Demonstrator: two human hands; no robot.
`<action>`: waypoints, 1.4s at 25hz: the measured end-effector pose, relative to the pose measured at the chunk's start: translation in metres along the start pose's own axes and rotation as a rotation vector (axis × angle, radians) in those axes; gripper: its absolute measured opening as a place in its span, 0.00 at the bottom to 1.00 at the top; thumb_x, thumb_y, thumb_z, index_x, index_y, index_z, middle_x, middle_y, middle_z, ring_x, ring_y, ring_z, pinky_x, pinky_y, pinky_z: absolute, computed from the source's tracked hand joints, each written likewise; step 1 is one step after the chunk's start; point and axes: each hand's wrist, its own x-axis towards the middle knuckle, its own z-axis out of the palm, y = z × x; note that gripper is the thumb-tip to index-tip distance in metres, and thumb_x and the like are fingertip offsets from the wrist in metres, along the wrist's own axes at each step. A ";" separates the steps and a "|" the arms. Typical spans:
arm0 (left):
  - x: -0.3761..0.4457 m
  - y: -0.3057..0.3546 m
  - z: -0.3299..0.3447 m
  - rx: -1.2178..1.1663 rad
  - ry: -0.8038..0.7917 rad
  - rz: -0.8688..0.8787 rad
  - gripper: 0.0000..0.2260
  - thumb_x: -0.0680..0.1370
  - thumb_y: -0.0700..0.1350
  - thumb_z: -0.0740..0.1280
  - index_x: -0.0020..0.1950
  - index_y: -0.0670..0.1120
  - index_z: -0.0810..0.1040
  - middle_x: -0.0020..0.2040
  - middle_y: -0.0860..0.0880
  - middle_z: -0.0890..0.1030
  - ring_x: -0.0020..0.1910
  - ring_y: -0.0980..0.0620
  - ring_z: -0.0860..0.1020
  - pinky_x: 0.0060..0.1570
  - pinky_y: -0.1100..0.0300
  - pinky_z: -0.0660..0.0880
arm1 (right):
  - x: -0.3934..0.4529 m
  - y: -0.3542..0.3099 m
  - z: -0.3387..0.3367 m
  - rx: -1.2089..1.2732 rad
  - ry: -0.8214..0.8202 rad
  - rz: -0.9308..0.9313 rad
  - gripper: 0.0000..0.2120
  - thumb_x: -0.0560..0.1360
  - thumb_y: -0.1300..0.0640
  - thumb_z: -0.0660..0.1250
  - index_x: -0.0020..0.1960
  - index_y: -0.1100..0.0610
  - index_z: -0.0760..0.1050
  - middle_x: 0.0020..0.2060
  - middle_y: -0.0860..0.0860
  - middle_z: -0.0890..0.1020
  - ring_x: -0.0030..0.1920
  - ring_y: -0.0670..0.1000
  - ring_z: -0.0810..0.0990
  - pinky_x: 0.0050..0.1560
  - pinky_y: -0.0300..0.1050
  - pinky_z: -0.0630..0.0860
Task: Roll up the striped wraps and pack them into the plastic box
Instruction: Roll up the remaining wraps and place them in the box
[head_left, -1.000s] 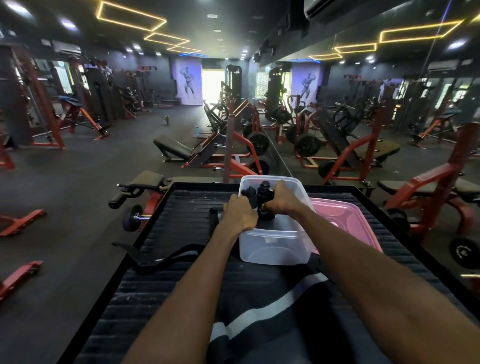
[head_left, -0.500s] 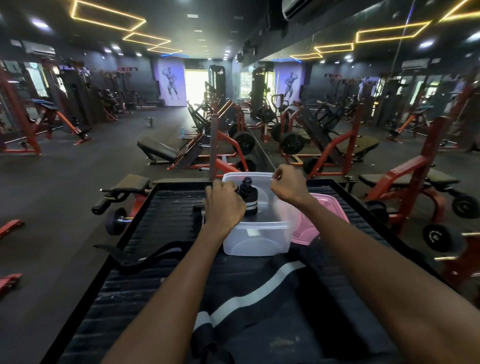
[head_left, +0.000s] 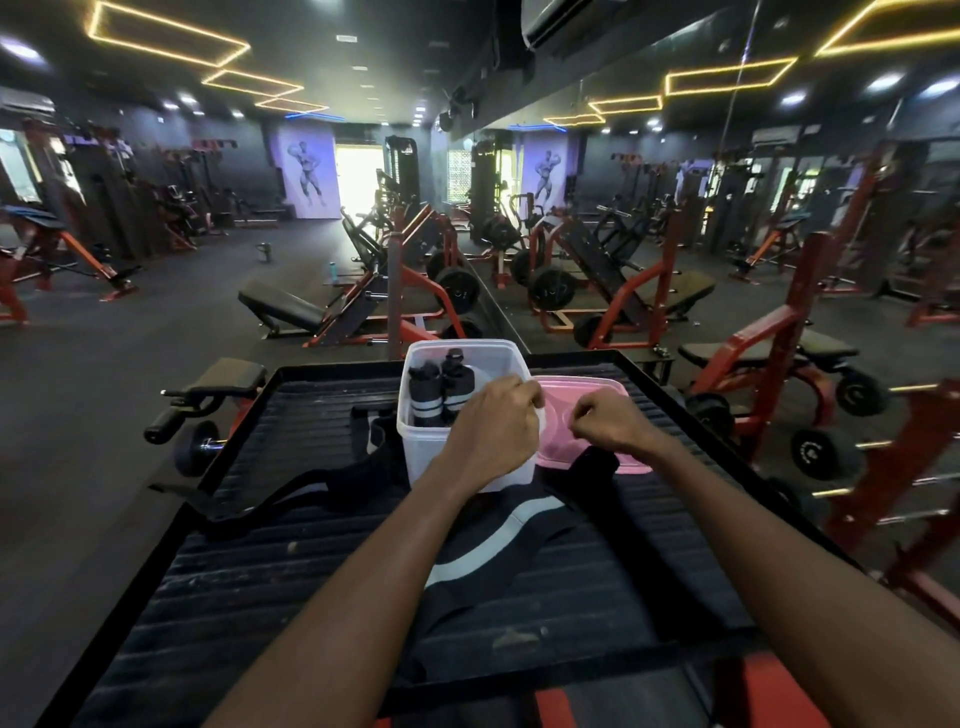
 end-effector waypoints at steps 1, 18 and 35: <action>-0.003 0.003 0.002 0.041 -0.007 0.056 0.11 0.77 0.37 0.62 0.53 0.41 0.83 0.50 0.42 0.82 0.51 0.43 0.78 0.52 0.47 0.77 | -0.008 0.001 0.001 0.013 -0.071 -0.026 0.05 0.70 0.64 0.68 0.39 0.59 0.83 0.37 0.53 0.85 0.43 0.53 0.84 0.46 0.47 0.80; -0.057 -0.018 0.010 0.158 0.221 0.059 0.10 0.69 0.36 0.60 0.43 0.40 0.80 0.43 0.43 0.74 0.43 0.43 0.74 0.41 0.46 0.73 | -0.060 -0.010 0.038 -0.381 -0.256 -0.245 0.13 0.69 0.47 0.68 0.52 0.48 0.79 0.53 0.51 0.73 0.59 0.57 0.68 0.62 0.58 0.67; -0.056 -0.050 -0.013 -0.042 0.084 -0.496 0.18 0.83 0.49 0.64 0.70 0.43 0.74 0.66 0.39 0.70 0.65 0.38 0.71 0.66 0.47 0.67 | -0.061 -0.064 0.060 -0.388 0.055 -0.550 0.15 0.71 0.56 0.63 0.55 0.59 0.77 0.50 0.57 0.79 0.52 0.60 0.78 0.51 0.55 0.77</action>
